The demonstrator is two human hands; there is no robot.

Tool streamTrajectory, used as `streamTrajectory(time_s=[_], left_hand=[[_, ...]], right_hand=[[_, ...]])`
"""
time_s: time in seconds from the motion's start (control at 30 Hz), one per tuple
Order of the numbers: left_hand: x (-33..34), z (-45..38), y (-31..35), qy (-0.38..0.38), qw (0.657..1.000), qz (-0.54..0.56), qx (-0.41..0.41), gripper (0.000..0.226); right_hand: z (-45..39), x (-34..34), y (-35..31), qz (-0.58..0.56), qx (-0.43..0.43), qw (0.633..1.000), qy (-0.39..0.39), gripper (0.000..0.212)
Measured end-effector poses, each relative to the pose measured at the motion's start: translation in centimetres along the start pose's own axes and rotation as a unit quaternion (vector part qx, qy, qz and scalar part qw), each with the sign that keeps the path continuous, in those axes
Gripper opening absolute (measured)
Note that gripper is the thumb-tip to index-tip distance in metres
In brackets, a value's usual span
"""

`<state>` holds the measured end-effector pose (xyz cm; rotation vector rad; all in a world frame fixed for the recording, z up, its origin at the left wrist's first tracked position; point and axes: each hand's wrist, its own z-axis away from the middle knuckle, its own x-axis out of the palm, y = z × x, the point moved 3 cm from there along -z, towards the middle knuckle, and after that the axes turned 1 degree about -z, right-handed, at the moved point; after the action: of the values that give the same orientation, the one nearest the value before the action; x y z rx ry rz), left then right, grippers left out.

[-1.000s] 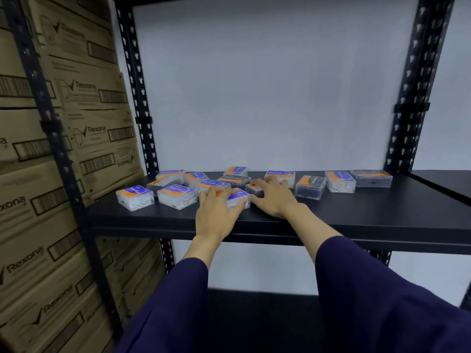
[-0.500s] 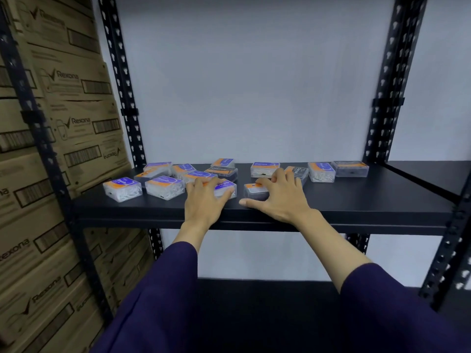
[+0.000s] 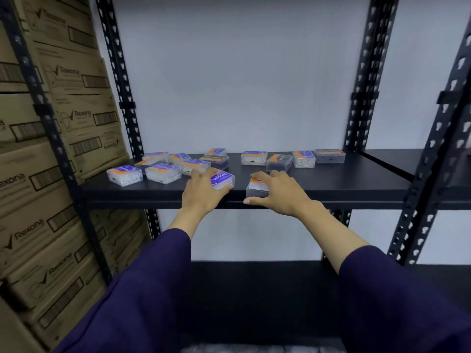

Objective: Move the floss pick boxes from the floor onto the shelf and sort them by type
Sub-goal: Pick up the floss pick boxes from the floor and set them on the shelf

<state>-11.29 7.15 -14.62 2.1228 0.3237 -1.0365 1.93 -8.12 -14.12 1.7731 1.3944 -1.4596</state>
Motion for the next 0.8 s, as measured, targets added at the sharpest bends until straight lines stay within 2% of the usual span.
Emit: streamTrajectory(time_s=[0.1,0.27,0.5,0.67,0.8], left_hand=[[0.4,3.9,1.5,0.017,0.999,0.029,0.012,0.072],[4.6,10.1,2.0,-0.023,0.998,0.053,0.016,0.066],[17.1,17.6,-2.0,-0.158,0.983,0.067,-0.062,0.060],[27.7,21.9,-6.4,-0.262,0.956,0.061,-0.118,0.054],[35.1,25.2,-9.8,-0.310,0.938,0.048,-0.146,0.051]], right_hand=[[3.8,0.3,0.3,0.015,0.000,1.000,0.011,0.077],[10.4,4.1,2.8,-0.009,0.039,0.999,-0.015,0.076],[18.2,15.2,9.8,-0.029,0.127,0.985,-0.113,0.078],[22.1,25.1,14.9,-0.034,0.189,0.961,-0.199,0.076],[25.0,32.8,18.2,-0.043,0.242,0.937,-0.248,0.074]])
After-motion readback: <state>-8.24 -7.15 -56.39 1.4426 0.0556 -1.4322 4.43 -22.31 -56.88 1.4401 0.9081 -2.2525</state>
